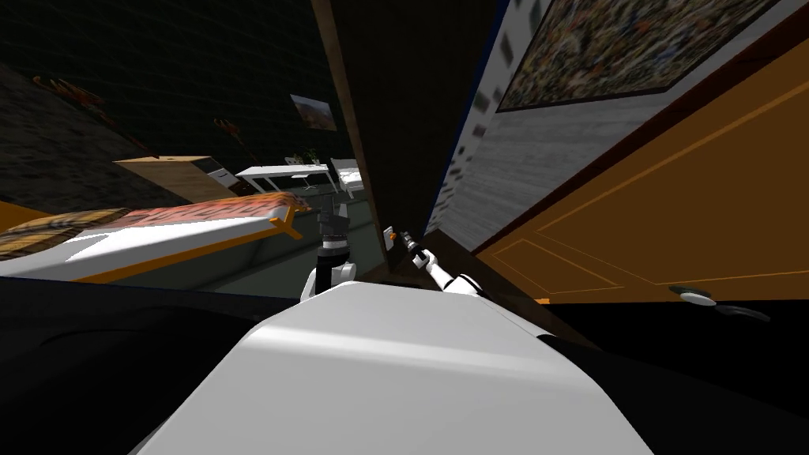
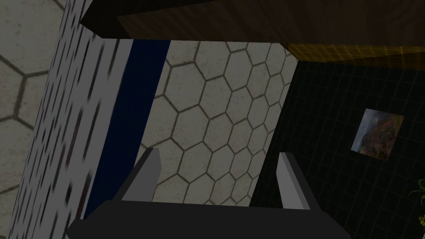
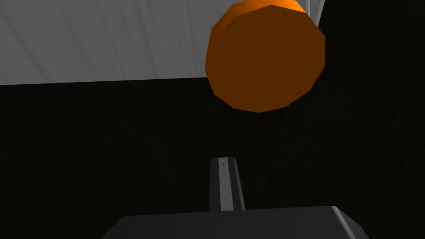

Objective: Pull the door open

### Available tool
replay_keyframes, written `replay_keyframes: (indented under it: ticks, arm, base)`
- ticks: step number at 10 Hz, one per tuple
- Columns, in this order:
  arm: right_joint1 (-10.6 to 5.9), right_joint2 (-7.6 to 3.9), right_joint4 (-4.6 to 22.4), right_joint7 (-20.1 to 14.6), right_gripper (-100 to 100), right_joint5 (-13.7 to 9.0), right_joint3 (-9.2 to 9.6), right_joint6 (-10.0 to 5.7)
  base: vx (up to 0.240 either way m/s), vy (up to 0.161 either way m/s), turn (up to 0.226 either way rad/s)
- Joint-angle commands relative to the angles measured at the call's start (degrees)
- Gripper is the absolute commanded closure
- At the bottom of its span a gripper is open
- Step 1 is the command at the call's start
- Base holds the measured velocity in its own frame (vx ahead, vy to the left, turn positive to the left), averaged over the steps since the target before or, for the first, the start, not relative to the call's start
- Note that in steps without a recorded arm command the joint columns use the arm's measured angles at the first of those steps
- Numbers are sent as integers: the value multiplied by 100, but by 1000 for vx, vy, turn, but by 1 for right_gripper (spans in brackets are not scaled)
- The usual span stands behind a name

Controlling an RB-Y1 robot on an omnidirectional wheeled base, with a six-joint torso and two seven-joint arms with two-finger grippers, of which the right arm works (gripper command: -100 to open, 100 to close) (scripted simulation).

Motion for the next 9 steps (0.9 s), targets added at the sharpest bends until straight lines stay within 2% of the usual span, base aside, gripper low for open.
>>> replay_keyframes:
  ticks: [1,5,8,9]
  arm:
    - [-13,-15,-53,-86,-100,21,134,-8]
    - [-31,31,-173,-273,-100,78,467,-49]
    - [-46,131,-270,-424,-100,124,734,-82]
    - [-16,61,-342,-408,-100,115,693,-27]
  base:
    - [-130,-122,-46]
    - [-61,-182,35]
    - [-89,-204,179]
    - [-44,-86,42]
